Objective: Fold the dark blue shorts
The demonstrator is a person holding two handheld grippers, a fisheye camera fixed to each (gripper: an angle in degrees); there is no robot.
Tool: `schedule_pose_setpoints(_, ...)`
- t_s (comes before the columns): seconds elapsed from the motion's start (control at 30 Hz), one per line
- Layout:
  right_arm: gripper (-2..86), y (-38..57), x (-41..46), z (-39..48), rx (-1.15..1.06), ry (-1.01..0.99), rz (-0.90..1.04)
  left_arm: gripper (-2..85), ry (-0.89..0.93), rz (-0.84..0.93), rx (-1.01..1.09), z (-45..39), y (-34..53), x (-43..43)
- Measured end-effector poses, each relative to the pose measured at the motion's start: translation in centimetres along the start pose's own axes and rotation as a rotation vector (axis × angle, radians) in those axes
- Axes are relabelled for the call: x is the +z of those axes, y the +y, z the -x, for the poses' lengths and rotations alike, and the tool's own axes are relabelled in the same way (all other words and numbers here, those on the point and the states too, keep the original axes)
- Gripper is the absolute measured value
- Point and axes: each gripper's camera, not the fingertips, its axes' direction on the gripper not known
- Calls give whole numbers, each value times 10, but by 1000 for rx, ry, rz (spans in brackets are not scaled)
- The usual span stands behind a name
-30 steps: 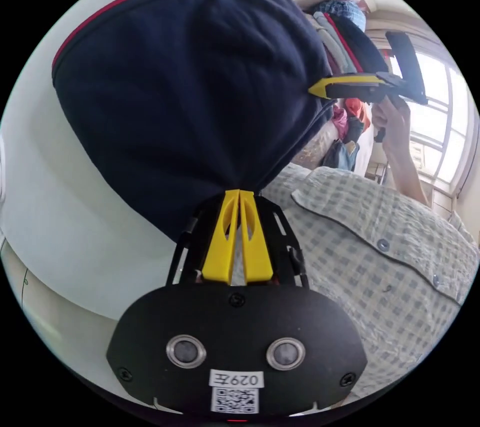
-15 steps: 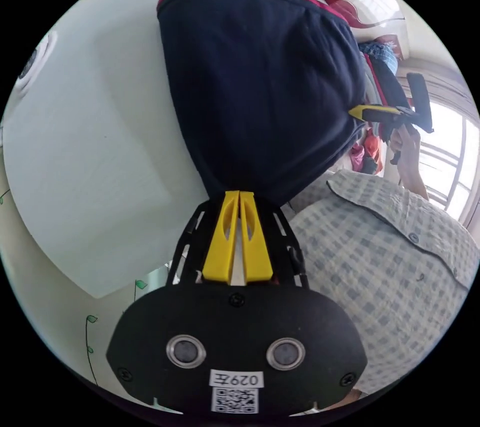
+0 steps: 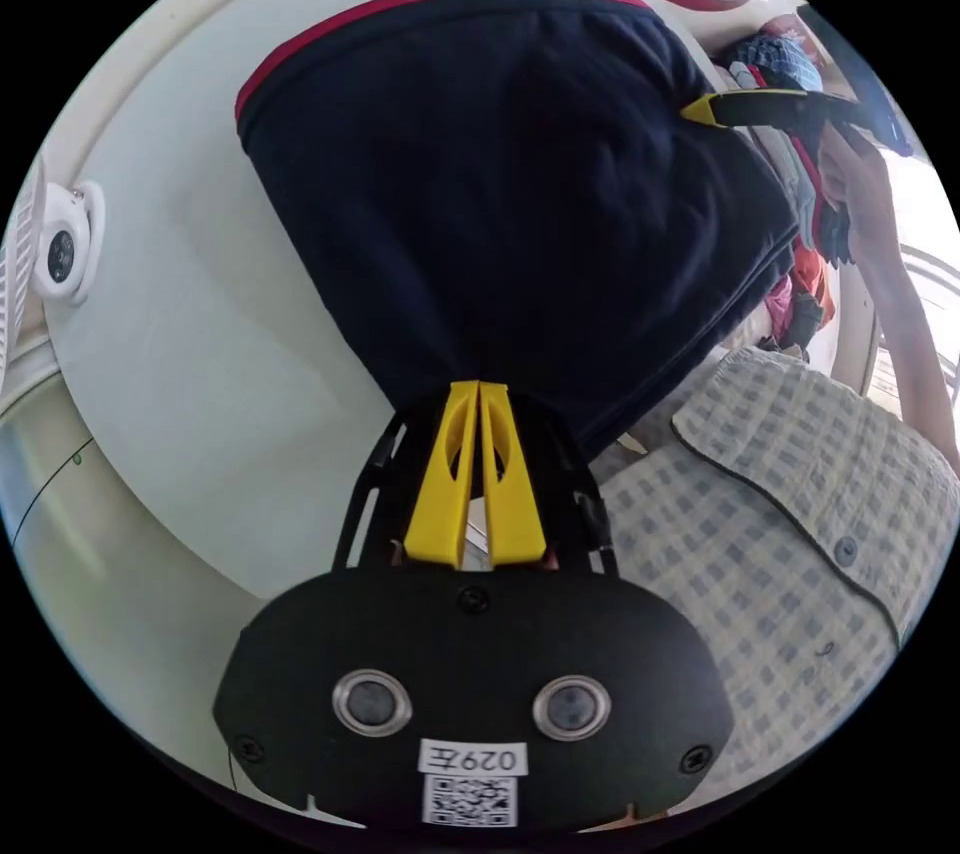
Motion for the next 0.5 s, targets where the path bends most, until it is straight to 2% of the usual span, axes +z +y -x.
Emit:
schedule_pose_setpoints(0.1,-5,0,9,12,2,45,12,-10,7,-6,-17,-4,-2,-3)
schedule_pose_setpoints(0.23,-5,8,15,54,-92,69,-107,-10,73,3,-82,-1,-7,-8)
schedule_pose_setpoints(0.27,-5,7,21,59,-102,81,-100,-10,82,7,-90,0,-8,-8)
schedule_pose_setpoints(0.37,-5,-9,84,67,-137,295,57,-10,92,43,-97,-4,-16,-11)
schedule_pose_setpoints(0.5,-5,-7,109,76,-180,366,38,-10,29,82,-36,-24,-26,-17)
